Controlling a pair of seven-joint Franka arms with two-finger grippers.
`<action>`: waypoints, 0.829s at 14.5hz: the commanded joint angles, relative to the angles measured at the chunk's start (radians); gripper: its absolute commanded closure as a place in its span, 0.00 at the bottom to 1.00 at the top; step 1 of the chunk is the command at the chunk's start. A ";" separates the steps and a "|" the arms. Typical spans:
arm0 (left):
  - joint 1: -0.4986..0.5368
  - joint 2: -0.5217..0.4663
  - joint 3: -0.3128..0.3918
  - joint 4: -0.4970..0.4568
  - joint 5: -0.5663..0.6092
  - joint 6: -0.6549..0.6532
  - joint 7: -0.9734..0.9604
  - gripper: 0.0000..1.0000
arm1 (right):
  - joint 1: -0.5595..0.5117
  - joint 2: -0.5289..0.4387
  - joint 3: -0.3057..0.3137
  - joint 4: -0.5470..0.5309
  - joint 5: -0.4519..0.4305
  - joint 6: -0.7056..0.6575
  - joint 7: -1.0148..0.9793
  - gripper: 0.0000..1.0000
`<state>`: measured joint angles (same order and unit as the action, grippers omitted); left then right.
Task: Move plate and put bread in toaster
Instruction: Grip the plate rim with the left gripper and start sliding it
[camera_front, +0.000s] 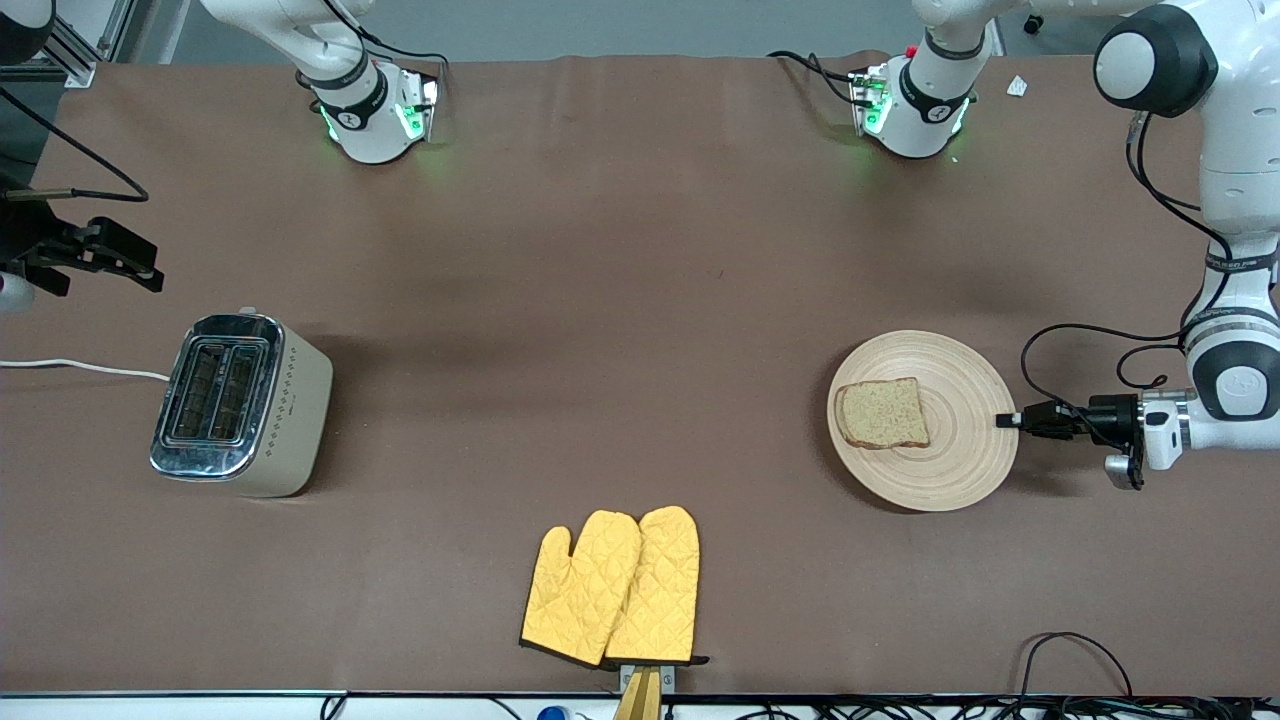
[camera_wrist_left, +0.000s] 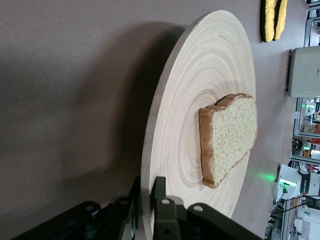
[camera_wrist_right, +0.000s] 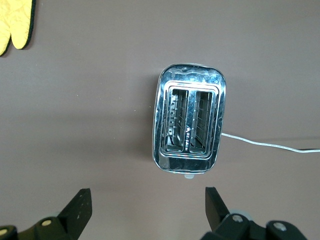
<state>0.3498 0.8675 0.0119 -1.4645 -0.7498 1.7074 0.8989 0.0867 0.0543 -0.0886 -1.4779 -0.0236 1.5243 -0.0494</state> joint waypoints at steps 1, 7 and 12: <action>-0.005 0.007 -0.007 0.020 -0.005 -0.001 0.017 1.00 | -0.002 -0.025 -0.003 -0.025 0.008 0.004 0.016 0.00; -0.012 -0.016 -0.157 0.024 -0.095 -0.072 -0.176 1.00 | -0.004 -0.025 -0.005 -0.024 0.008 0.000 0.008 0.00; -0.164 -0.013 -0.262 0.023 -0.215 0.134 -0.256 1.00 | -0.005 -0.022 -0.010 -0.024 0.008 0.010 0.003 0.00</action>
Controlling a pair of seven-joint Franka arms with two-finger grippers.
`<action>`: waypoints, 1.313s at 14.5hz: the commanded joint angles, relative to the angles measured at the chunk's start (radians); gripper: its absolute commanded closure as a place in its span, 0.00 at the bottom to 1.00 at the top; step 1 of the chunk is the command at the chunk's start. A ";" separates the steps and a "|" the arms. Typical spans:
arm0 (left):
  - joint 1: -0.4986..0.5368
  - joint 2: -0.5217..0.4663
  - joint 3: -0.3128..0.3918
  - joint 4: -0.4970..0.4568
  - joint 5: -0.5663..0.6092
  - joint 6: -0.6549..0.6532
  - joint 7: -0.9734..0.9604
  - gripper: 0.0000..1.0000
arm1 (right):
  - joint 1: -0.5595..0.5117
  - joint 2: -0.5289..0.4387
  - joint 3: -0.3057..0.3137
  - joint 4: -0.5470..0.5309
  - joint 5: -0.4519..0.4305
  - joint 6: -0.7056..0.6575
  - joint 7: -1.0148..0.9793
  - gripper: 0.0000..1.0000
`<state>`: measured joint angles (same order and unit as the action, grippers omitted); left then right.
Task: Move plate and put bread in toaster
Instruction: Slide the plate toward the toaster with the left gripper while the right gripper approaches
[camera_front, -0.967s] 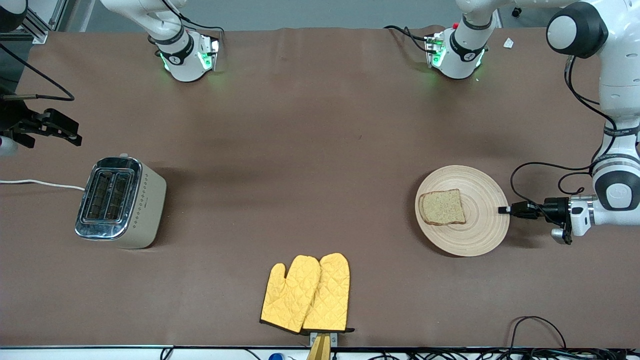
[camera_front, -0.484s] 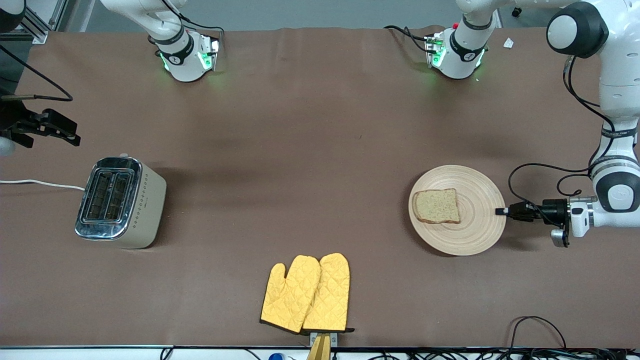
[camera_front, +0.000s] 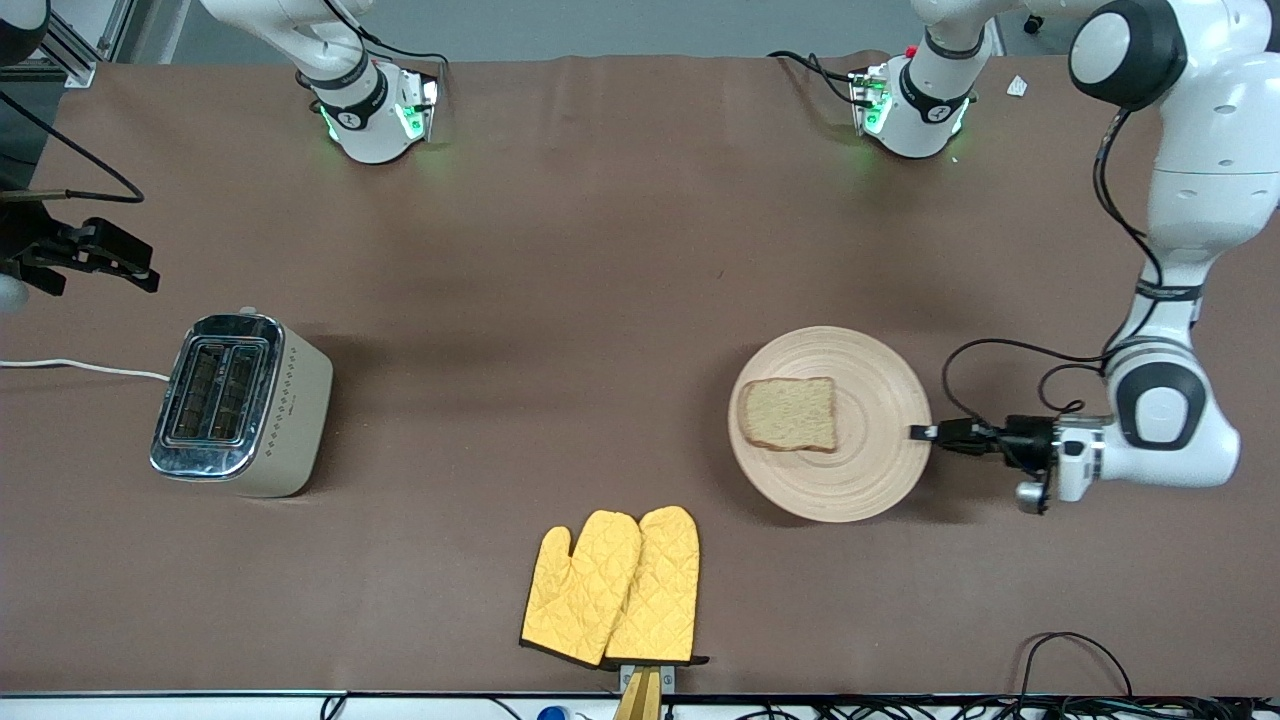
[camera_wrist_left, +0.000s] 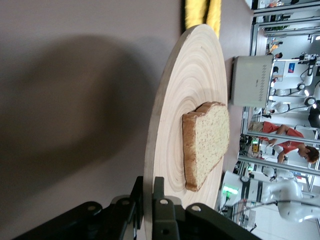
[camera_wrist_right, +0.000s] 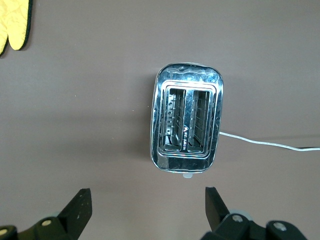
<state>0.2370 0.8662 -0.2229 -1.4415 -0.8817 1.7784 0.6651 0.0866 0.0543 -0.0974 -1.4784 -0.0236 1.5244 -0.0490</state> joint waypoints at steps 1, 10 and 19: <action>-0.102 -0.009 -0.030 0.000 -0.111 0.109 -0.027 1.00 | -0.005 -0.019 0.001 -0.020 0.008 0.013 0.000 0.00; -0.572 0.059 -0.029 0.003 -0.515 0.542 -0.064 1.00 | -0.004 -0.002 0.004 -0.281 0.134 0.268 0.005 0.00; -0.778 0.137 -0.023 0.065 -0.642 0.697 -0.061 0.98 | 0.152 0.176 0.004 -0.493 0.171 0.687 0.098 0.00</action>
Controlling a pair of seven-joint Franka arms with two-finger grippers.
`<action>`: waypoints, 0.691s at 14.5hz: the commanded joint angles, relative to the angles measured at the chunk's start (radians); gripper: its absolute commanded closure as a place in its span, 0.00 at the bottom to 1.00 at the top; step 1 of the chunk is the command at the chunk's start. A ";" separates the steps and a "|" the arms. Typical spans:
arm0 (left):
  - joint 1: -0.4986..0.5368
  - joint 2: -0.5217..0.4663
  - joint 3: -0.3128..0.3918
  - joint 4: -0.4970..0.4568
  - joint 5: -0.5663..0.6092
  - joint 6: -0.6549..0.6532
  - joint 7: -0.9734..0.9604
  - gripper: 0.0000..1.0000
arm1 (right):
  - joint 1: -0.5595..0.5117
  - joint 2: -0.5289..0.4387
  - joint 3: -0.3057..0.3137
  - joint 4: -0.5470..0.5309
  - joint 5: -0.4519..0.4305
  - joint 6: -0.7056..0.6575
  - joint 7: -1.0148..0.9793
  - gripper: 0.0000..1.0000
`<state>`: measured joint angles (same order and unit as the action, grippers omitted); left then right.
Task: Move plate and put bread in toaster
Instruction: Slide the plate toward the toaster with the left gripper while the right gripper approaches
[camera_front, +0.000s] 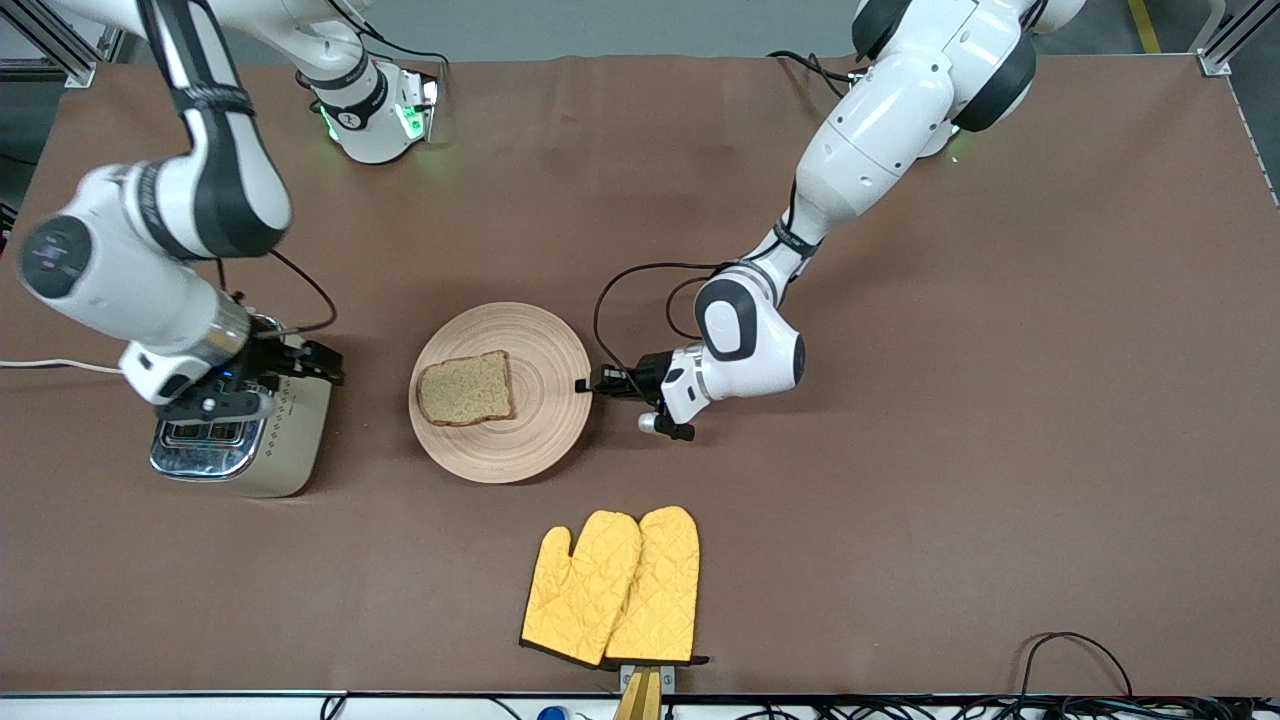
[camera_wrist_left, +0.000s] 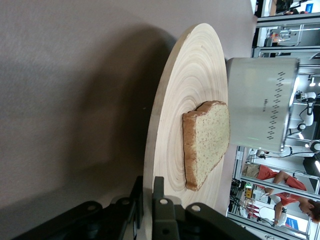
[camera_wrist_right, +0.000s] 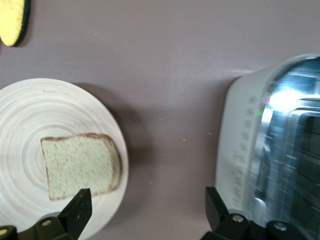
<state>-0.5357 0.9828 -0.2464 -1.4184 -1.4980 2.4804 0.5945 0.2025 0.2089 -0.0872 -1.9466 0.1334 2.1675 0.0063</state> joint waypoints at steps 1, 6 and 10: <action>-0.007 0.023 0.001 0.042 -0.025 -0.005 0.010 0.97 | 0.052 0.041 -0.005 -0.032 0.014 0.067 0.061 0.00; 0.005 0.008 0.004 0.041 -0.008 -0.001 -0.007 0.22 | 0.156 0.122 -0.006 -0.075 0.014 0.156 0.133 0.00; 0.057 -0.044 0.033 -0.016 0.057 0.000 -0.050 0.00 | 0.172 0.168 -0.005 -0.143 0.014 0.303 0.133 0.00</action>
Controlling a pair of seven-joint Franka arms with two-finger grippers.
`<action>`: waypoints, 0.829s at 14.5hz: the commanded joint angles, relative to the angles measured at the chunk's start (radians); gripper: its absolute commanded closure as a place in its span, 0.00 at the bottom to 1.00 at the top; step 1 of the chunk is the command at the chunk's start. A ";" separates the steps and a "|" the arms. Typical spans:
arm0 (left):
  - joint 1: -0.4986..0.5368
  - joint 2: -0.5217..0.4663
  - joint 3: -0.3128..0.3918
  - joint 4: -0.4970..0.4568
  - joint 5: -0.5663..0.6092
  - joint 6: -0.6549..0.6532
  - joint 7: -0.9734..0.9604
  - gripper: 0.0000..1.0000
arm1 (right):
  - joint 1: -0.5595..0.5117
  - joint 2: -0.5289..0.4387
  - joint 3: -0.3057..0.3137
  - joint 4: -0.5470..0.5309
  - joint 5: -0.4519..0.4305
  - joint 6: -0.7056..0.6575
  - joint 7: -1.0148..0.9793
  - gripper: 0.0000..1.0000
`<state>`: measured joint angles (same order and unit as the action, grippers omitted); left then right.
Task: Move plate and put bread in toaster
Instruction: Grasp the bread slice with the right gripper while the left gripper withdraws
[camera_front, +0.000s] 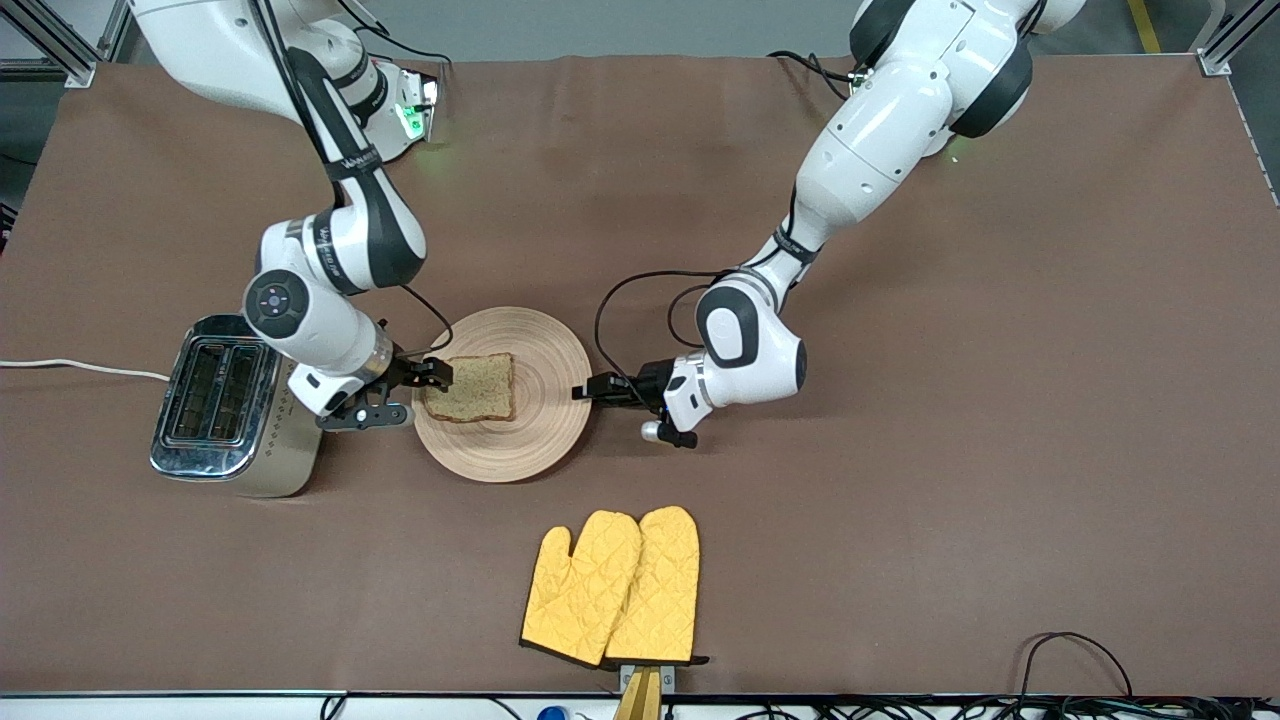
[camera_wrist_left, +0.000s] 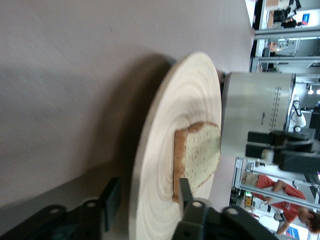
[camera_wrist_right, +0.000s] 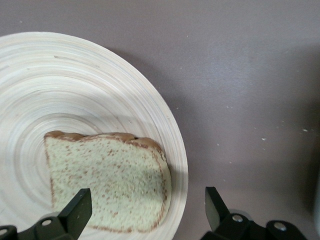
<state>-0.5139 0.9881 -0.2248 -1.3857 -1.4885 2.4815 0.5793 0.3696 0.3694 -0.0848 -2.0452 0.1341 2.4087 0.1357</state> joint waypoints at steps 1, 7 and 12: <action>0.055 -0.061 0.012 -0.067 0.107 -0.001 -0.061 0.00 | 0.006 0.017 -0.007 -0.046 0.013 0.070 0.004 0.00; 0.201 -0.146 0.012 -0.130 0.388 -0.123 -0.144 0.00 | 0.008 0.026 -0.006 -0.044 0.015 0.070 0.005 0.35; 0.383 -0.229 0.012 -0.125 0.754 -0.341 -0.202 0.00 | 0.006 0.031 -0.006 -0.044 0.030 0.070 0.005 0.50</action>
<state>-0.2050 0.8317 -0.2100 -1.4722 -0.8871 2.2170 0.4188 0.3699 0.4083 -0.0867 -2.0741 0.1391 2.4683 0.1360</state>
